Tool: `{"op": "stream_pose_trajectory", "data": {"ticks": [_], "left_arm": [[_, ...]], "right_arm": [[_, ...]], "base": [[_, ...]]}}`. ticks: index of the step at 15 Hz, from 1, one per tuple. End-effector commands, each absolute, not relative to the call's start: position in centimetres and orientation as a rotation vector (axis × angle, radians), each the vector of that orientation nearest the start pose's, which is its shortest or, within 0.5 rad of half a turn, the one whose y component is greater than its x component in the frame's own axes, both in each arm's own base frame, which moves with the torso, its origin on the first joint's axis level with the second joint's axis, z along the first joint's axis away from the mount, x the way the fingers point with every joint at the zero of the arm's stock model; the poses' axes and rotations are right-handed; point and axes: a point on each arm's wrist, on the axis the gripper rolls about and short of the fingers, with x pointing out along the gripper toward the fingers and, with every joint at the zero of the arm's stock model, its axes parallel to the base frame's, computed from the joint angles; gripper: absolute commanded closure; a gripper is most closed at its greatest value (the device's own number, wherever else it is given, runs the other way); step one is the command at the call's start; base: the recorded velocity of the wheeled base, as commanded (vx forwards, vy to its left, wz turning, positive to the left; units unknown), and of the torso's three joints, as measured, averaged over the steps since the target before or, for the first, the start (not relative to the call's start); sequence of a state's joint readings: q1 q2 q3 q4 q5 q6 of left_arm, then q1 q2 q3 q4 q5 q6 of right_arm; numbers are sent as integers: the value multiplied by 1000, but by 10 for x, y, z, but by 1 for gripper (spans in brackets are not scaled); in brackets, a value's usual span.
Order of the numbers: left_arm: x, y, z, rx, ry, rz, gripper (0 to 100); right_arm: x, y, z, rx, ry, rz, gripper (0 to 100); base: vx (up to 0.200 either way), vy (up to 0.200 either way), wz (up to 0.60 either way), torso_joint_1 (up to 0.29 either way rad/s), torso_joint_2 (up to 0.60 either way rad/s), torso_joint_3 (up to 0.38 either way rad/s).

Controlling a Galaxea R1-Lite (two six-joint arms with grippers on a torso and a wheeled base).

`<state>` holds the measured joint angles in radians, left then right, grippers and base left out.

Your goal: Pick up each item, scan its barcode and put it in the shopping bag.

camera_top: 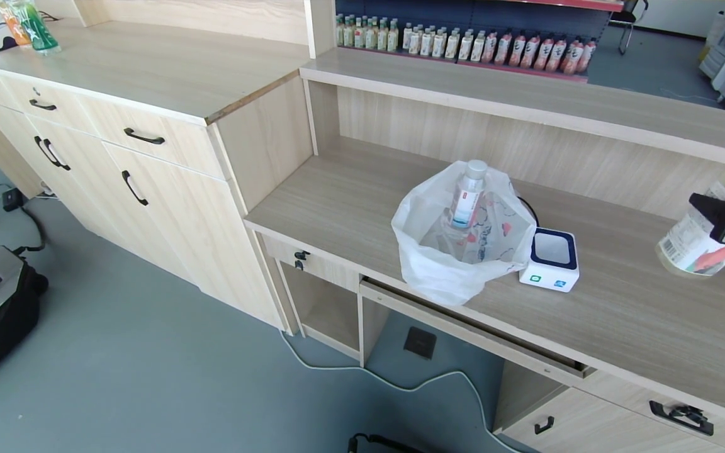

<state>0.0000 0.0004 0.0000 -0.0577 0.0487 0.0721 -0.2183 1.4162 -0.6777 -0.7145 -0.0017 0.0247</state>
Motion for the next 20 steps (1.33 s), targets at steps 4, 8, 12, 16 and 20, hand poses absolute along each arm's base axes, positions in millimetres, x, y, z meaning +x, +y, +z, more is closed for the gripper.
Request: {"op": "stream_pose_trajectory", "data": {"ticks": [4,8,12,16,20], "left_arm": [[-23,1,81,71,-56,51,0],[-23,1,81,71,-57,50,0],[-23,1,81,71,-57,48,0],[-23,1,81,74,-57,47,0],[-23,1,81,72,-57,50,0]], "right_arm": [[176,-40,252,135,-37,-247,100],[176,-38,250,136,-31,-243,100],[173,-35,253,137,-44,-229,100],[173,-26,253,140,-45,-178,100],[187,-22,253,154,-26,-143,100]], "base": [[0,0,0,0,0,0],[0,0,0,0,0,0],[0,100,0,1,1,1],[0,200,0,6,2,6],[0,100,0,-2,1,2]]}}
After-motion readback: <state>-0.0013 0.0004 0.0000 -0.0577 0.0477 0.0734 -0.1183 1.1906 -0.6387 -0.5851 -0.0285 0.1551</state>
